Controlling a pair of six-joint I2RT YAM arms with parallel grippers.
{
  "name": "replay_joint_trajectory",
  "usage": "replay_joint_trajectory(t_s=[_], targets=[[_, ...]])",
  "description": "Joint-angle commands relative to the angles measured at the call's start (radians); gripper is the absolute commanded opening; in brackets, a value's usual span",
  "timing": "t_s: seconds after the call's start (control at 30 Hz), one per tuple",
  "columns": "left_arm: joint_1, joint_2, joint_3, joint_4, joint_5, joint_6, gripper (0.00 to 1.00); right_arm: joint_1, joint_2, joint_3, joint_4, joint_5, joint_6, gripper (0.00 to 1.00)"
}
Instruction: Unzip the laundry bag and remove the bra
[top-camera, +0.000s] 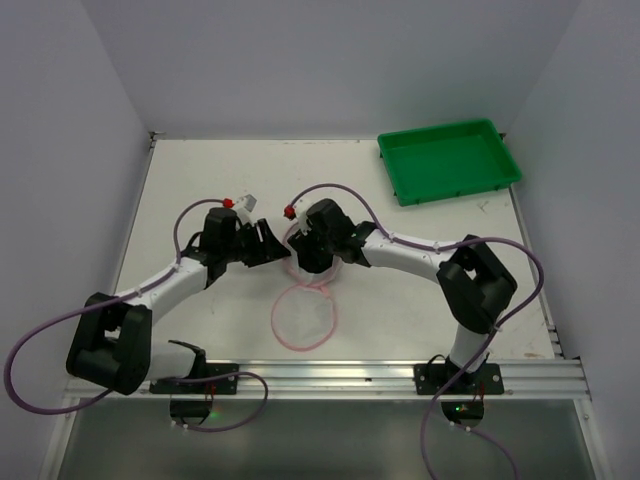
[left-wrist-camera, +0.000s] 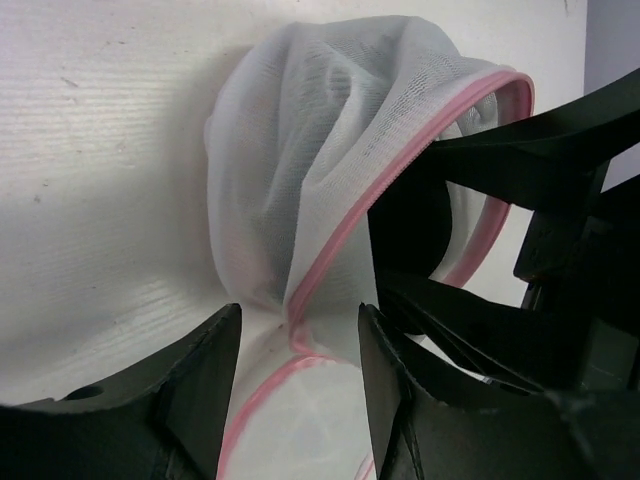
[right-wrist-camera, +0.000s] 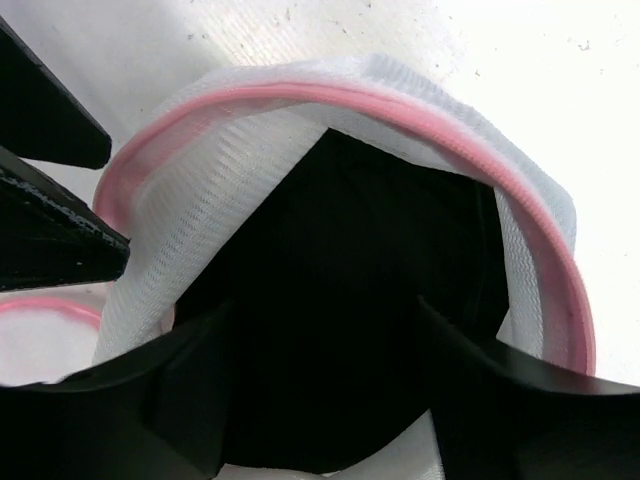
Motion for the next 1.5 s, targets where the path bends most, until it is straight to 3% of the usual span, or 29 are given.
replay_joint_trajectory(t_s=[0.0, 0.03, 0.1, 0.13, 0.27, 0.37, 0.47, 0.7, 0.83, 0.97, 1.1, 1.17, 1.3, 1.47], targets=[[-0.014, 0.014, -0.003, 0.086, 0.031, -0.013, 0.53, 0.001, 0.014, 0.001, 0.029, -0.009, -0.001, 0.64], [-0.014, 0.023, -0.003, 0.093, 0.028, -0.014, 0.52, 0.001, 0.014, -0.001, 0.029, -0.012, -0.001, 0.60], [-0.014, 0.037, -0.005, 0.096, 0.027, -0.016, 0.45, 0.001, 0.009, -0.005, 0.036, -0.012, -0.001, 0.42], [-0.014, 0.046, -0.005, 0.096, 0.027, -0.020, 0.43, 0.001, 0.006, -0.008, 0.036, -0.012, 0.000, 0.27], [-0.014, 0.040, -0.005, 0.090, 0.027, -0.026, 0.21, 0.001, -0.038, -0.024, 0.015, -0.023, 0.014, 0.00], [-0.014, 0.017, 0.003, 0.064, 0.004, -0.022, 0.08, 0.001, -0.130, -0.060, 0.009, -0.087, 0.031, 0.00], [-0.014, -0.002, 0.012, 0.040, -0.009, -0.025, 0.02, -0.002, -0.233, -0.087, 0.001, -0.222, 0.033, 0.00], [-0.014, -0.029, 0.037, 0.007, -0.021, -0.025, 0.00, -0.063, -0.411, -0.099, 0.015, -0.607, 0.127, 0.00], [-0.014, -0.030, 0.040, 0.007, -0.015, -0.028, 0.00, -0.104, -0.489, -0.114, 0.158, -0.721, 0.207, 0.00], [-0.014, -0.032, 0.037, -0.028, -0.006, -0.029, 0.00, -0.163, -0.568, -0.116, 0.257, -0.638, 0.286, 0.00], [-0.014, -0.039, 0.038, -0.045, -0.007, -0.026, 0.00, -0.281, -0.640, -0.064, 0.248, -0.500, 0.306, 0.00], [-0.014, -0.038, 0.038, -0.050, -0.010, -0.026, 0.00, -0.357, -0.641, -0.012, 0.196, -0.357, 0.301, 0.00], [-0.014, -0.035, 0.035, -0.052, 0.002, -0.034, 0.00, -0.502, -0.603, 0.054, 0.119, -0.151, 0.327, 0.00], [-0.014, -0.035, 0.038, -0.052, 0.010, -0.046, 0.00, -0.741, -0.437, 0.146, 0.081, -0.049, 0.437, 0.00]])
